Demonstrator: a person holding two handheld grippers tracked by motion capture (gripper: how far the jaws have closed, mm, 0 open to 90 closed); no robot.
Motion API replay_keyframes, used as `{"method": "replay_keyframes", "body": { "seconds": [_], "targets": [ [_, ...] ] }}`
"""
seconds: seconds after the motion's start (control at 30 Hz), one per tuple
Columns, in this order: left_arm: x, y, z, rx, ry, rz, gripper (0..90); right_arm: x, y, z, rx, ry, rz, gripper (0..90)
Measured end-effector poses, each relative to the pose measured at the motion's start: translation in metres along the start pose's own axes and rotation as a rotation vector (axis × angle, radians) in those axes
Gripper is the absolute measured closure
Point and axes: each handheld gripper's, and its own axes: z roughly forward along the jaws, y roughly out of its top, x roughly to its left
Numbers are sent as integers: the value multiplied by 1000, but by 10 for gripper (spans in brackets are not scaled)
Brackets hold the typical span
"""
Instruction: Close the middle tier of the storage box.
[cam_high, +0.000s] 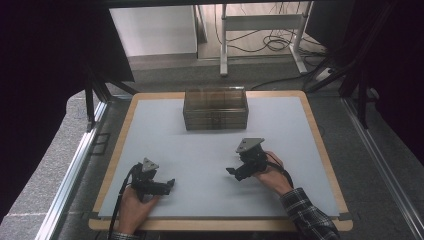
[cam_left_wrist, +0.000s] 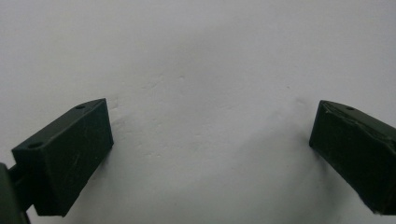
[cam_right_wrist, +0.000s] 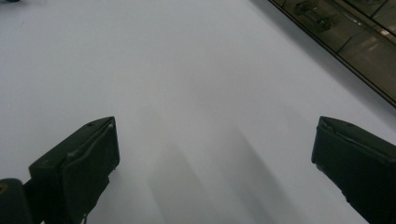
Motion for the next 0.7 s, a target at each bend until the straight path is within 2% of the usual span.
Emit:
{"method": "replay_keyframes", "body": {
  "seconds": [0.23, 0.7],
  "targets": [
    [0, 0, 0, 0, 0, 0, 0, 1, -8, -8, 7, -17, -5, 1],
    [0, 0, 0, 1, 0, 0, 0, -1, -30, -25, 10, -27, 31, 1]
  ]
}}
